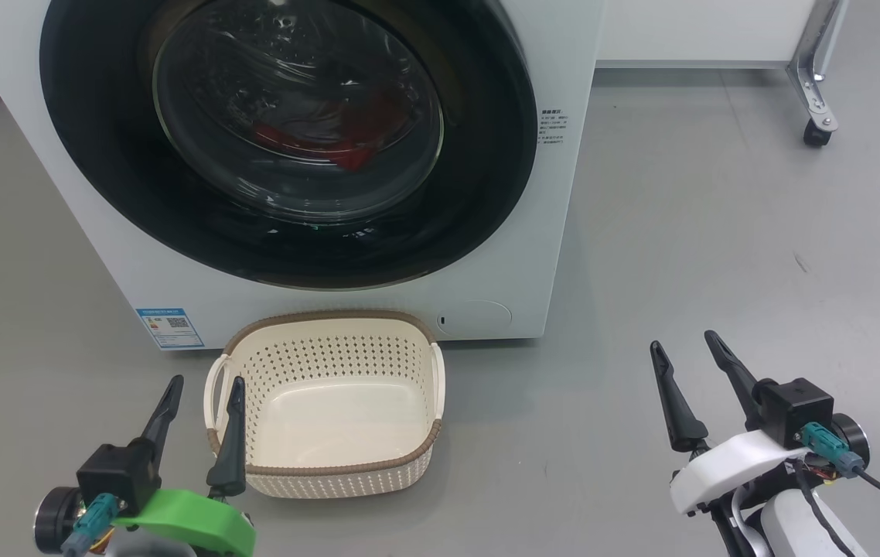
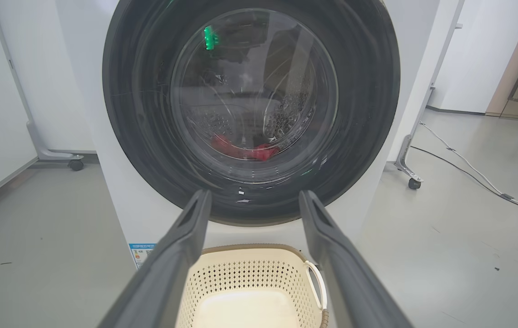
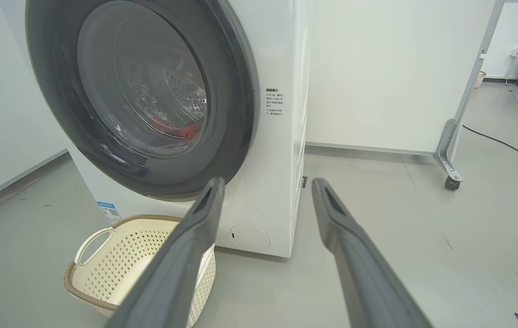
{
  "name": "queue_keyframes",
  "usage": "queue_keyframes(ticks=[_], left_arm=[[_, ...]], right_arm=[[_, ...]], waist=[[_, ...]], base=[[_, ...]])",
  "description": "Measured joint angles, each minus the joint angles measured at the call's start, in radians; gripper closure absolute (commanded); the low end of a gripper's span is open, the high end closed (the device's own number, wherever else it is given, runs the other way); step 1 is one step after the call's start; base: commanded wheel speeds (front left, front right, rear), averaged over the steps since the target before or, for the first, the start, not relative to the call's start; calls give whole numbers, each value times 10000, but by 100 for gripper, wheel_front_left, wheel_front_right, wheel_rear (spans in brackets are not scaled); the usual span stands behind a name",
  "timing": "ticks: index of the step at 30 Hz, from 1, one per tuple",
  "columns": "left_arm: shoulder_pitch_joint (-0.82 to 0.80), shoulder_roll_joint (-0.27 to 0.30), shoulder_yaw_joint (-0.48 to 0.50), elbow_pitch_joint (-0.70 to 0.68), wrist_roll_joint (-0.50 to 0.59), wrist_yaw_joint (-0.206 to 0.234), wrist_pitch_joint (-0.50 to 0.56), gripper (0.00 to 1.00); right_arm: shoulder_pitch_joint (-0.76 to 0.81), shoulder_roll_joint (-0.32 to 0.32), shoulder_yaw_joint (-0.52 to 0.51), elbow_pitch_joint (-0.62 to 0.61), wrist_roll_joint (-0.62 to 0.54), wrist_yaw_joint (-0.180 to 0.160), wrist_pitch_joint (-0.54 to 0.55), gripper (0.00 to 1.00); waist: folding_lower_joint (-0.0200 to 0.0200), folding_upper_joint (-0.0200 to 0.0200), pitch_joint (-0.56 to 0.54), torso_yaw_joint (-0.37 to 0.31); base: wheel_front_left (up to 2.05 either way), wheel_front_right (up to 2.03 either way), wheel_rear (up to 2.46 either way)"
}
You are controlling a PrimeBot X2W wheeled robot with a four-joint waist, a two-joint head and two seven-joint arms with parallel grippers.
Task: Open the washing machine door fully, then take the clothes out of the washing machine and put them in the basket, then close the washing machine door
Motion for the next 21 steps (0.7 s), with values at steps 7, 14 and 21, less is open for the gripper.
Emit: queue_keyframes(ticks=[7, 14, 21], left_arm=[[0, -96, 79, 115, -4, 81, 0, 0], [0, -146, 94, 192, -4, 81, 0, 0], [-1, -151, 105, 238, -4, 81, 0, 0]], right_arm=[[31, 92, -199, 13, 0, -73, 0, 0], [87, 201, -339, 19, 0, -77, 0, 0], [130, 263, -385, 27, -48, -69, 0, 0]], waist=[[0, 0, -2, 16], [0, 0, -17, 22], [0, 0, -29, -8]], base=[[0, 0, 0], [0, 0, 0], [0, 0, 0]])
